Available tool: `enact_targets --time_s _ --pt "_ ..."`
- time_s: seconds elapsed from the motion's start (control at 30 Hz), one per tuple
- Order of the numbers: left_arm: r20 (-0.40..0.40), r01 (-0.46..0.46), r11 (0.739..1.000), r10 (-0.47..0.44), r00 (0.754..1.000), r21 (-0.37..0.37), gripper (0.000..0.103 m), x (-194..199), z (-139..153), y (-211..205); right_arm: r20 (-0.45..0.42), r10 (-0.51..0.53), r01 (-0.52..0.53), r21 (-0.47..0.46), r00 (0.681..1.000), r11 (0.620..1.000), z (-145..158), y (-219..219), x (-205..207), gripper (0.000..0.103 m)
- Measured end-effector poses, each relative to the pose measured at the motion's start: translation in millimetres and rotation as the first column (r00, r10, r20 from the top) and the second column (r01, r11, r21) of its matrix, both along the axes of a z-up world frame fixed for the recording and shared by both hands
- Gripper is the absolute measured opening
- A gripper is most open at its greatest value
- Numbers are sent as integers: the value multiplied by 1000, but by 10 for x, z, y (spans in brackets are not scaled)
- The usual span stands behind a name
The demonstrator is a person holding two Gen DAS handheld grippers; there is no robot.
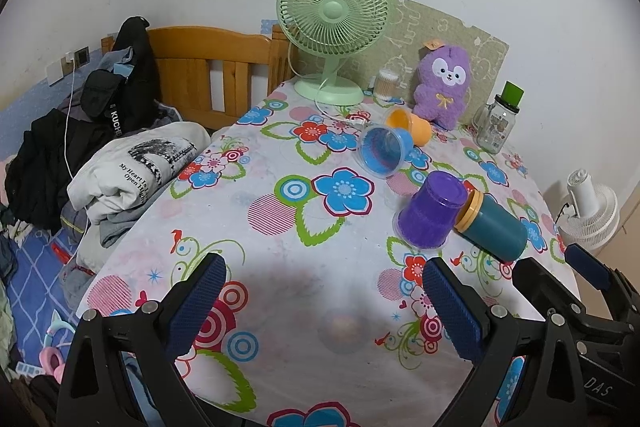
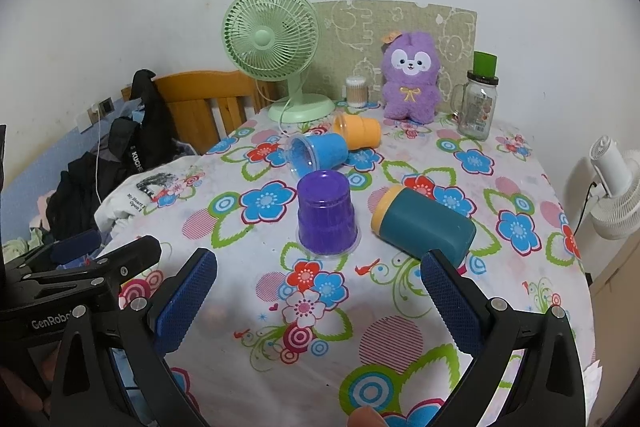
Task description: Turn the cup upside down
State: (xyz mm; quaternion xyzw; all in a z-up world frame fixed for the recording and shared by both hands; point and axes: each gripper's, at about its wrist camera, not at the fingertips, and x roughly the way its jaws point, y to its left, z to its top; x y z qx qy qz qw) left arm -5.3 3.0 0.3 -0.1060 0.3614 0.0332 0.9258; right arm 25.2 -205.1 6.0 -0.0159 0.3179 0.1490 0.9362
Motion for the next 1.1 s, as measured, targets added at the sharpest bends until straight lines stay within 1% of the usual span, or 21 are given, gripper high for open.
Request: enact_targets --time_s 0.1,1.1 --pt "-3 2 1000 -2 1000 6 100 49 -49 -43 -5 0 0 3 1000 1000 3 -4 22 103" --pt "-19 -2 1000 2 1000 10 100 101 -151 -82 -33 4 -5 -10 999 1000 -62 20 62 103"
